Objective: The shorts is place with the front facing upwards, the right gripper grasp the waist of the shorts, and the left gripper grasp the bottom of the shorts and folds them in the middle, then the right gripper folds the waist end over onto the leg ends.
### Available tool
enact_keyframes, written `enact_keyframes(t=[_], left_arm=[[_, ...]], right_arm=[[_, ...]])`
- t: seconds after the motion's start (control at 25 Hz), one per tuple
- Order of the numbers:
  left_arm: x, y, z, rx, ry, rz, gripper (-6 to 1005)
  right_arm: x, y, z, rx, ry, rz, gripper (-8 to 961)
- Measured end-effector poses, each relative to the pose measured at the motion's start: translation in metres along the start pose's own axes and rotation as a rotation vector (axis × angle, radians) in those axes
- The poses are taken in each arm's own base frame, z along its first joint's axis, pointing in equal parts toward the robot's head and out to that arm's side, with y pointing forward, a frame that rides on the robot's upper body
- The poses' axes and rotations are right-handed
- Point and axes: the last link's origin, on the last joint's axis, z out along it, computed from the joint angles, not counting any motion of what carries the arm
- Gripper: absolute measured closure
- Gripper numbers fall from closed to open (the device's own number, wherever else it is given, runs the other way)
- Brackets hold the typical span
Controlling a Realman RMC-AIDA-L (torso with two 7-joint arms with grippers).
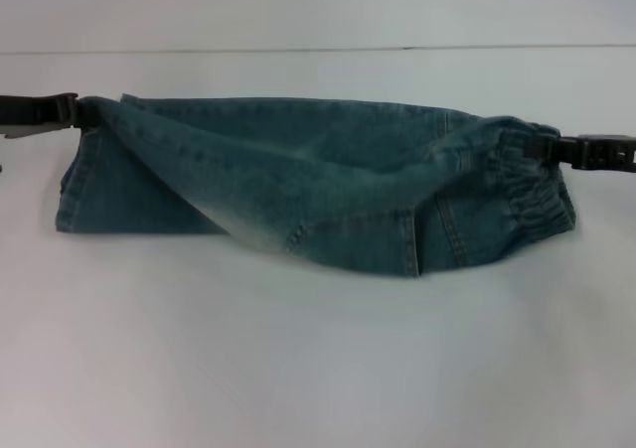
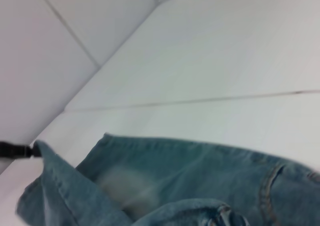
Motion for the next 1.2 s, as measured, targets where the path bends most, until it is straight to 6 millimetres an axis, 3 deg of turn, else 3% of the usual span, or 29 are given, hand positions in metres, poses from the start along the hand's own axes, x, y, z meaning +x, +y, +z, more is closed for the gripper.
enact_keyframes(t=[0.28, 0.64, 1.2], left_arm=[[-0.001, 0.001, 0.014, 0.078, 0.041, 0.032, 932], [0.008, -0.004, 0.017, 0.162, 0.110, 0.059, 918], [0.009, 0.006, 0.025, 0.170, 0.085, 0.161, 895]], right_arm=[[-0.001, -0.007, 0.010, 0.064, -0.053, -0.007, 904], [-0.009, -0.009, 0.020, 0.117, -0.087, -0.119, 905], [-0.017, -0.009, 0.027, 0.152, -0.090, -0.269, 906]])
